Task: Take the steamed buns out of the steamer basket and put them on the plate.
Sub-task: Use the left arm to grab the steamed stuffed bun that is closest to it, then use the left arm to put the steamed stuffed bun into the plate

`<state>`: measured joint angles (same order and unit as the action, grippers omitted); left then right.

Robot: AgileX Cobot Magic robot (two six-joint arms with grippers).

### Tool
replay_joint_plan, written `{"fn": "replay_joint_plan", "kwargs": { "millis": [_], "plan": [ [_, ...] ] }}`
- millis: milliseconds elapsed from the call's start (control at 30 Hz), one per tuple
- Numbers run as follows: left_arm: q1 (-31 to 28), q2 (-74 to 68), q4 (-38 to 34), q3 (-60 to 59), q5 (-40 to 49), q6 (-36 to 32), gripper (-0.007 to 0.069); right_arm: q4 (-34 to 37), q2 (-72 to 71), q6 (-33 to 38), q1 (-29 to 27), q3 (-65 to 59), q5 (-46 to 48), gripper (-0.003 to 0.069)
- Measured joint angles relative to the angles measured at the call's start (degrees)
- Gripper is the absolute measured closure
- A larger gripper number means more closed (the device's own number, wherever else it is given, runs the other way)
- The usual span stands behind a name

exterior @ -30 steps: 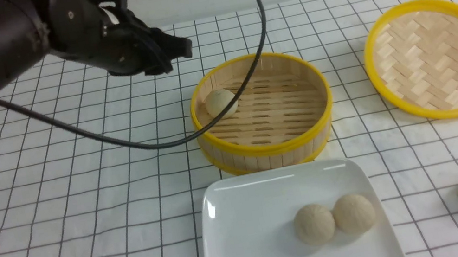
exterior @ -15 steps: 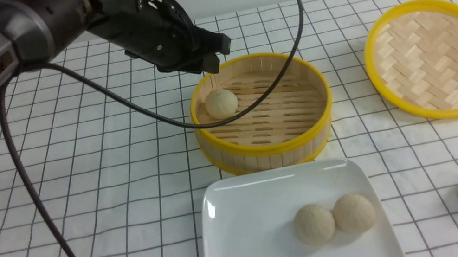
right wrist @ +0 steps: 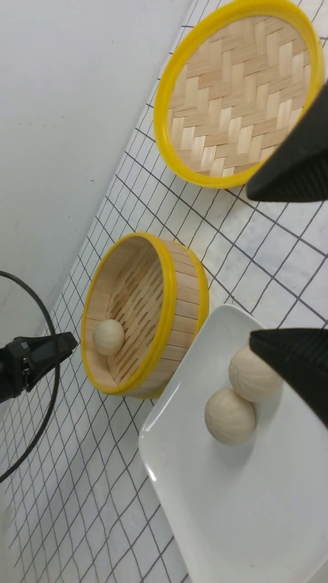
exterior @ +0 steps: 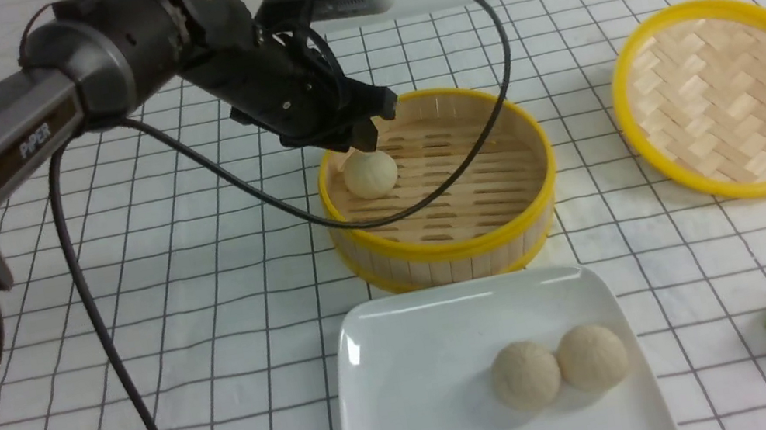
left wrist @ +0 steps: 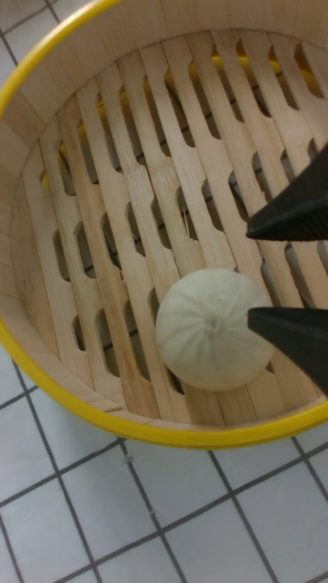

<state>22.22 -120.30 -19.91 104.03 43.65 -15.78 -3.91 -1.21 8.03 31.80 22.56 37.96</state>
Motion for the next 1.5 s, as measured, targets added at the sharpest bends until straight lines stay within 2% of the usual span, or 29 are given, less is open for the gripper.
{"fn": "replay_joint_plan", "kwargs": {
  "millis": [433, 767, 867, 900, 933, 967, 1000, 1067, 1300, 1500],
  "plan": [
    [0.0, -2.9, 1.2, 0.0, -3.8, -1.5, 0.0384, 0.0, 0.0, 0.0, 0.0, -0.7, 0.2, 0.0289],
    [0.0, -5.9, 0.0, 0.1, -6.0, -1.5, 0.0388, 0.0, 0.0, 0.0, 0.0, -0.7, 0.2, 0.0354],
    [0.0, -6.4, -0.4, 0.1, -5.3, -1.8, 0.0427, 0.0, 0.0, 0.0, 0.0, -0.7, 0.2, 0.0380],
    [0.0, -6.4, -0.4, 0.2, -5.1, -2.0, 0.0474, 0.0, 0.0, 0.0, 0.0, -0.7, 0.2, 0.0392],
    [0.0, -6.4, -0.4, 0.2, -5.1, -2.1, 0.0474, 0.0, 0.0, 0.0, 0.0, -0.7, 0.2, 0.0394],
    [0.0, -6.4, -0.4, 0.3, -4.9, -2.4, 0.0554, 0.0, 0.0, 0.0, 0.0, -0.7, 0.2, 0.0414],
    [0.0, -6.4, -0.4, 0.3, -4.9, -2.3, 0.0561, 0.0, 0.0, 0.0, 0.0, -0.7, 0.2, 0.0416],
    [0.0, -6.6, -0.4, 2.0, -2.8, -2.5, 0.0601, 0.0, 0.0, 0.0, 0.0, -0.7, 0.2, 0.0433],
    [0.0, -6.0, -0.5, 10.8, 7.4, -2.5, 0.0605, 0.0, 0.0, 0.0, 0.0, -0.7, 0.2, 0.0435],
    [0.1, 2.1, 0.1, 18.6, 17.0, -2.0, 0.0605, 0.0, 0.0, 0.0, 0.0, -0.7, 0.2, 0.0433]
  ]
}}
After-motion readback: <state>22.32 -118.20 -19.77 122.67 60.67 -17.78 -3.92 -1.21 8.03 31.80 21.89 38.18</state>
